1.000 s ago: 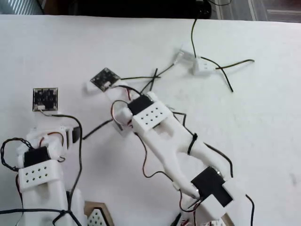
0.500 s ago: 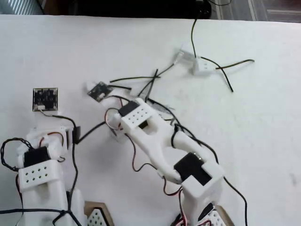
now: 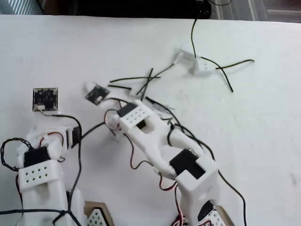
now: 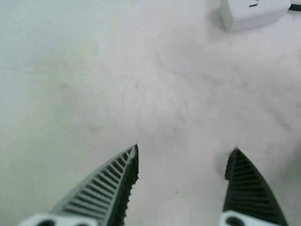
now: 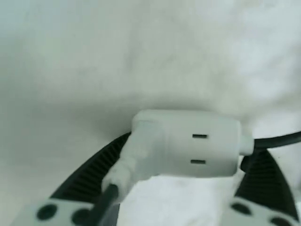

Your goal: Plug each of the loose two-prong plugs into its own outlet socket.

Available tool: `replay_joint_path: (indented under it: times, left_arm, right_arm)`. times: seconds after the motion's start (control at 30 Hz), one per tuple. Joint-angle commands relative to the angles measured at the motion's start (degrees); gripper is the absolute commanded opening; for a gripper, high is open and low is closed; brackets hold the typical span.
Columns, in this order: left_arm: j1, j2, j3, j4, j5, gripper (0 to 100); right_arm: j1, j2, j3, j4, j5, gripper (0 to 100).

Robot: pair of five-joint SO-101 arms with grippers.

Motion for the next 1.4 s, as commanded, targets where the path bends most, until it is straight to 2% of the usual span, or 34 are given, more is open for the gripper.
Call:
replay_joint_path:
  times: [0.0, 0.23, 0.63, 0.8, 1.17, 1.37]
  left_arm:
    - [-0.3, -1.2, -0.2, -1.1, 0.1, 30]
    - [-0.3, -1.2, -0.2, -1.1, 0.0, 30]
    - [-0.3, -1.2, -0.2, -1.1, 0.0, 30]
    - [-0.3, -1.5, 0.6, -1.3, 0.0, 30]
    - [-0.3, -1.5, 0.9, -2.4, 0.0, 30]
    - [-0.3, -1.5, 0.9, -2.4, 0.0, 30]
  right_arm:
    - [-0.5, -1.2, -1.4, -0.8, 0.4, 22.2]
    - [2.0, -5.0, -1.3, -0.4, 0.4, 17.6]
    - [6.9, -19.0, -1.1, 5.3, 0.9, 17.6]
    - [15.8, -23.3, -1.4, 4.9, 1.0, 17.9]
    - [36.8, -25.5, -1.1, -5.0, 0.4, 17.7]
    - [43.7, -20.4, -1.1, -10.8, -7.3, 17.8]
